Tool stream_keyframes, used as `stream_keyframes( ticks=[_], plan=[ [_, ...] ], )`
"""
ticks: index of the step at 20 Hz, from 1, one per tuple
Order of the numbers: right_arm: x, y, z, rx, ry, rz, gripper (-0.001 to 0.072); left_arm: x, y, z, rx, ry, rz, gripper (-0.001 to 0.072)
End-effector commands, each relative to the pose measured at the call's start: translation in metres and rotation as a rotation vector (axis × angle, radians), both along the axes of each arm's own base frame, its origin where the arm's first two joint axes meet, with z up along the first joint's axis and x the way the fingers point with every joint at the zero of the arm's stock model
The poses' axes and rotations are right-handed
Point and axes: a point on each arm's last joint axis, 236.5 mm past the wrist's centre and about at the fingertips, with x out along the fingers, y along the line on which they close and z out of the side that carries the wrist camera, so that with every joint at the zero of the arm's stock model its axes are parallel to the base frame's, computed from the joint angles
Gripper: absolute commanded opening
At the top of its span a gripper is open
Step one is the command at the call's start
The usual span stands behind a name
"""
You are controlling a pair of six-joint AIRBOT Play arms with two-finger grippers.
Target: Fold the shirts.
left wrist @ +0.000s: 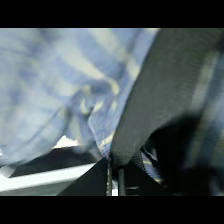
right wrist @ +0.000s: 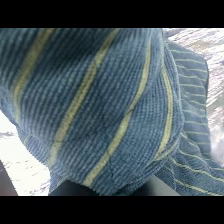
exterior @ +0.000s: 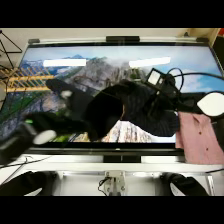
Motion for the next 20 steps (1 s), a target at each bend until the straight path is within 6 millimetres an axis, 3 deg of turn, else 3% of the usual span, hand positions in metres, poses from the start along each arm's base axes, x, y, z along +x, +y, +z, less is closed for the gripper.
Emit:
stream_keyframes(
  ticks=[1, 2, 4, 6, 9, 13, 17, 20],
  plan=[
    [-0.012, 0.019, 0.008, 0.087, 0.037, 0.044, 0.0086, 0.027, 0.101, 0.061, 0.138, -0.145, 0.157, 0.0039],
    [-0.015, 0.027, 0.013, 0.125, 0.038, 0.065, 0.0085, 0.04, 0.112, 0.08, 0.087, -0.189, 0.205, 0.0039],
    [-0.013, 0.024, 0.012, 0.095, 0.011, 0.083, 0.0085, 0.064, 0.119, 0.108, -0.011, -0.264, 0.241, 0.004],
    [-0.011, 0.02, 0.009, 0.072, 0.003, 0.079, 0.0084, 0.082, 0.122, 0.122, -0.081, -0.295, 0.273, 0.004],
    [-0.015, 0.032, 0.018, 0.125, -0.001, 0.109, 0.0083, 0.098, 0.117, 0.118, -0.136, -0.272, 0.272, 0.004],
    [-0.015, 0.033, 0.019, 0.117, -0.022, 0.134, 0.0083, 0.125, 0.098, 0.126, -0.224, -0.306, 0.273, 0.004],
    [-0.015, 0.036, 0.022, 0.123, -0.041, 0.154, 0.0082, 0.145, 0.094, 0.123, -0.231, -0.316, 0.279, 0.004],
    [-0.009, 0.022, 0.009, 0.05, -0.036, 0.127, 0.0083, 0.154, 0.092, 0.147, -0.238, -0.382, 0.257, 0.004]
  ],
)
